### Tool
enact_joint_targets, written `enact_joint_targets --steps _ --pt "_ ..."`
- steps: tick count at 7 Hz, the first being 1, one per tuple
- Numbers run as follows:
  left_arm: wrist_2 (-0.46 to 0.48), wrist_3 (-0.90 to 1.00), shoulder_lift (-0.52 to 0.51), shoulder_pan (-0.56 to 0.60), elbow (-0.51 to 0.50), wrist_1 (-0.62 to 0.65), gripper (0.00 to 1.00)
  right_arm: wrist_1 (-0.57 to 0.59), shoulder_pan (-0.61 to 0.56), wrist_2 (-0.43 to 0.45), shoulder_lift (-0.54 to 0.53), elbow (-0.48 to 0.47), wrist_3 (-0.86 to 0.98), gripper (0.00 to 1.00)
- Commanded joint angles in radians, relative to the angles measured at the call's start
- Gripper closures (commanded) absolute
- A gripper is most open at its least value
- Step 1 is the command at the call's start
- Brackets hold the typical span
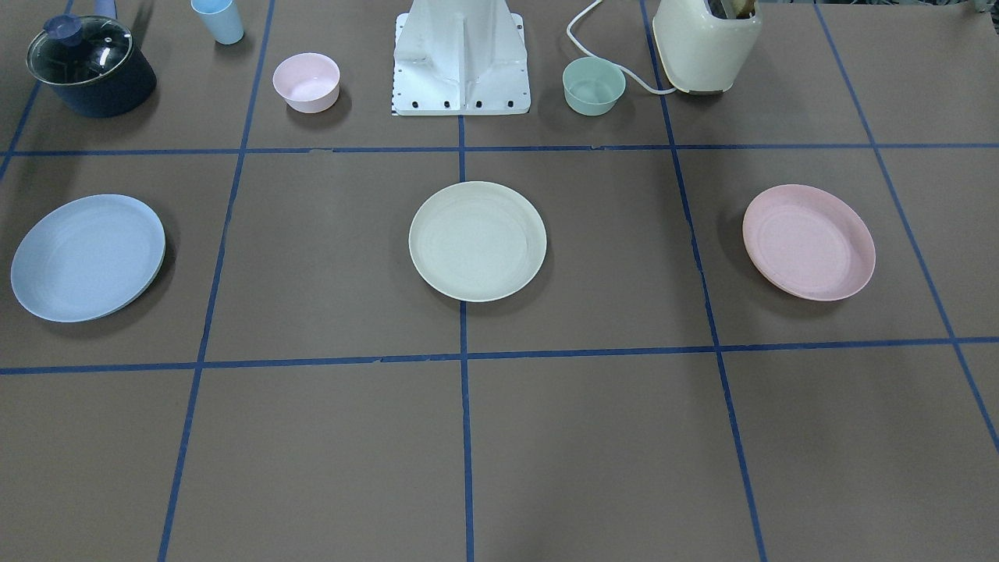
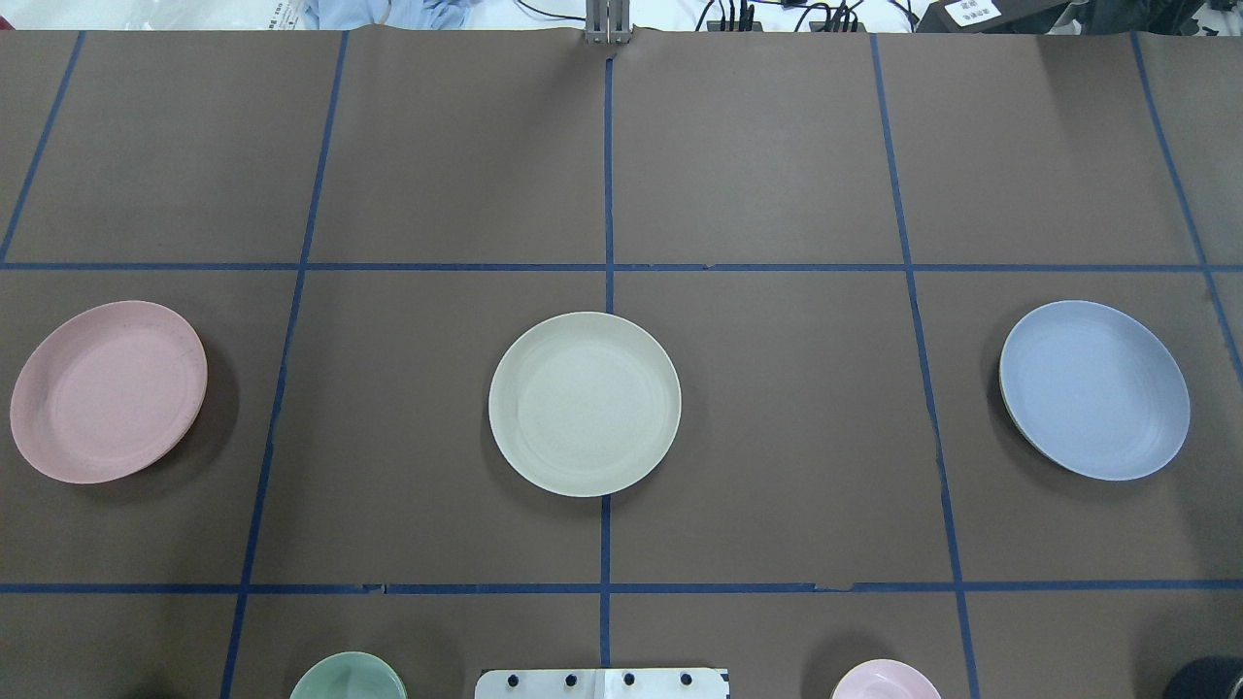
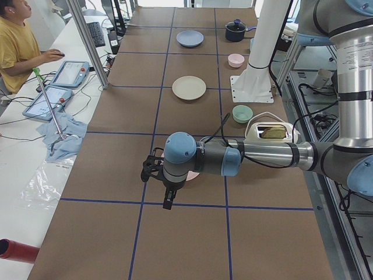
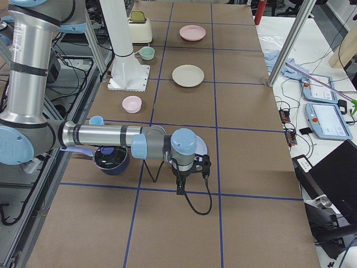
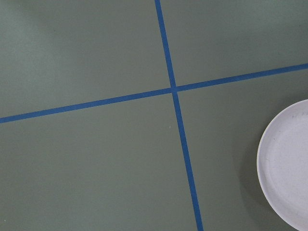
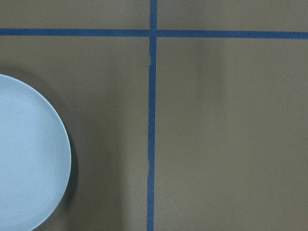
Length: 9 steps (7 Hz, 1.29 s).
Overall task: Stack three plates with pink and blue
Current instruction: 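Move the left gripper toward the rim of the pink plate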
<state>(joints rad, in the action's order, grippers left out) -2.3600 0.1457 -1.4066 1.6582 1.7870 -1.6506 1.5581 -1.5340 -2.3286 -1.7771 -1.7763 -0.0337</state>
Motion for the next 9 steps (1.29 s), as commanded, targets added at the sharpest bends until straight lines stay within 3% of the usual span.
enact_joint_targets --steps 1,4,5,6,7,9 --pt "-0.002 0.002 0.002 0.000 0.041 -0.002 0.00 -0.001 0.001 0.000 0.002 0.000 -0.002 0.00" --pt "-0.004 -0.008 0.002 -0.003 0.071 -0.125 0.00 -0.094 0.005 -0.005 0.004 -0.083 0.002 0.00" --pt "0.004 -0.003 -0.002 -0.005 0.065 -0.187 0.00 -0.221 0.008 -0.020 0.005 -0.083 -0.012 0.00" --pt "0.004 -0.008 -0.021 -0.005 0.049 -0.331 0.00 -0.386 0.008 -0.014 0.004 -0.062 -0.015 0.00" --pt "0.002 -0.009 -0.023 -0.006 0.005 -0.456 0.00 -0.473 0.011 -0.021 0.005 -0.020 -0.017 0.00" --pt "-0.007 -0.065 -0.118 -0.017 -0.242 -0.717 0.00 -0.506 0.015 -0.028 0.024 0.024 -0.031 0.00"
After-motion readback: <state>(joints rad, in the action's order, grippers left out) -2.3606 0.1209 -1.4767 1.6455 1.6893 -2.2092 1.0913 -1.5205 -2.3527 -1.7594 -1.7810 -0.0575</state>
